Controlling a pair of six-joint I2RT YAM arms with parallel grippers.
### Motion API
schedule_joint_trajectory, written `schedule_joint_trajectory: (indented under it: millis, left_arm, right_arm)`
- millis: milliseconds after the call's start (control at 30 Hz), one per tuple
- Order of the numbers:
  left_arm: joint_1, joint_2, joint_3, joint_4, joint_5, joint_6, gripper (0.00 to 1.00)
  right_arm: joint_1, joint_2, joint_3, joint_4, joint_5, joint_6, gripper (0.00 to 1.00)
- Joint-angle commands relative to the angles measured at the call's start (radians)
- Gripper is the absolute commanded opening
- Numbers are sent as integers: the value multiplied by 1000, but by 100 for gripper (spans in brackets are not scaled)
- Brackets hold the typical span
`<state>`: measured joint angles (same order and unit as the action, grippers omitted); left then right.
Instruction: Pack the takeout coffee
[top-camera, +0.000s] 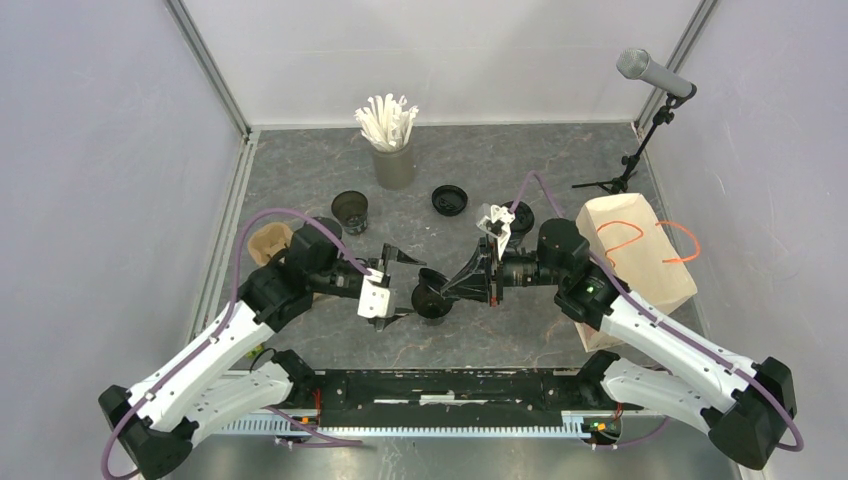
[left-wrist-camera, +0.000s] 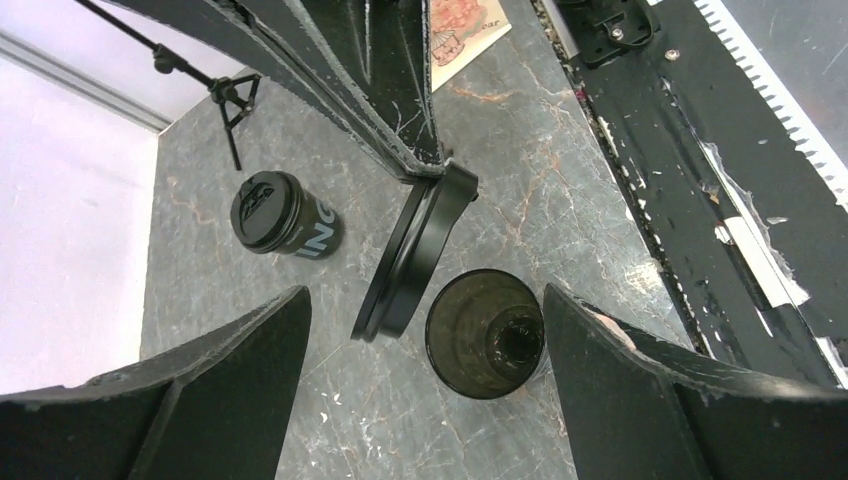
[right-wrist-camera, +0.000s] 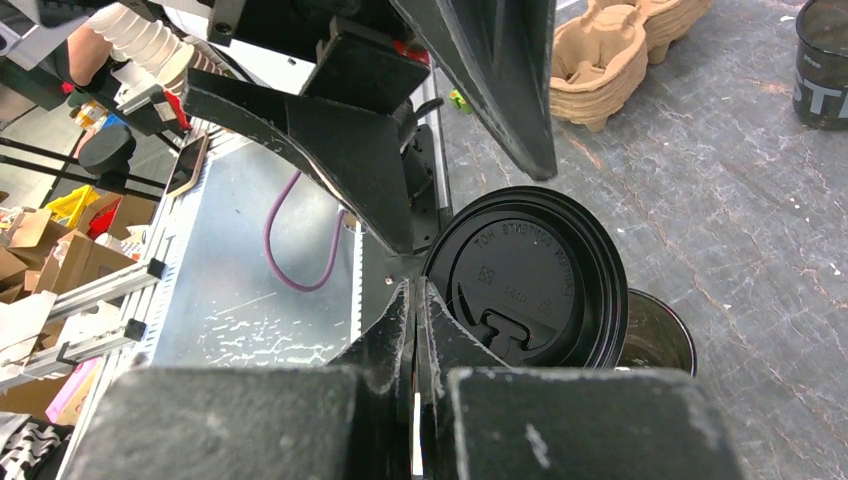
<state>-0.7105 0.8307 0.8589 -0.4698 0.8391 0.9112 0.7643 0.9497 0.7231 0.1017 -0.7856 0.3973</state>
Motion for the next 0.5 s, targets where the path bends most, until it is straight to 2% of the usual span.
schedule_joint_trajectory:
  millis: [0,133,233,300,467]
  left_arm:
    - [-25,40,59,4,28,73,90]
    - [-50,72,59,2,-2,90,85]
    - [-64,90,58,2,-9,89,77]
    - [-71,99,60,2,-20,87,67]
    - [-84,104,61,2,-25,74,59]
  right_arm:
    - [11,-14,0,65,-24,21,0]
    - [22,-21,-6,84,-30,29,0]
    - [24,-25,-8,86,-29,29,0]
    - [25,-27,-8,88,-32,30,0]
    - [26,-21,-8,91,-38,27,0]
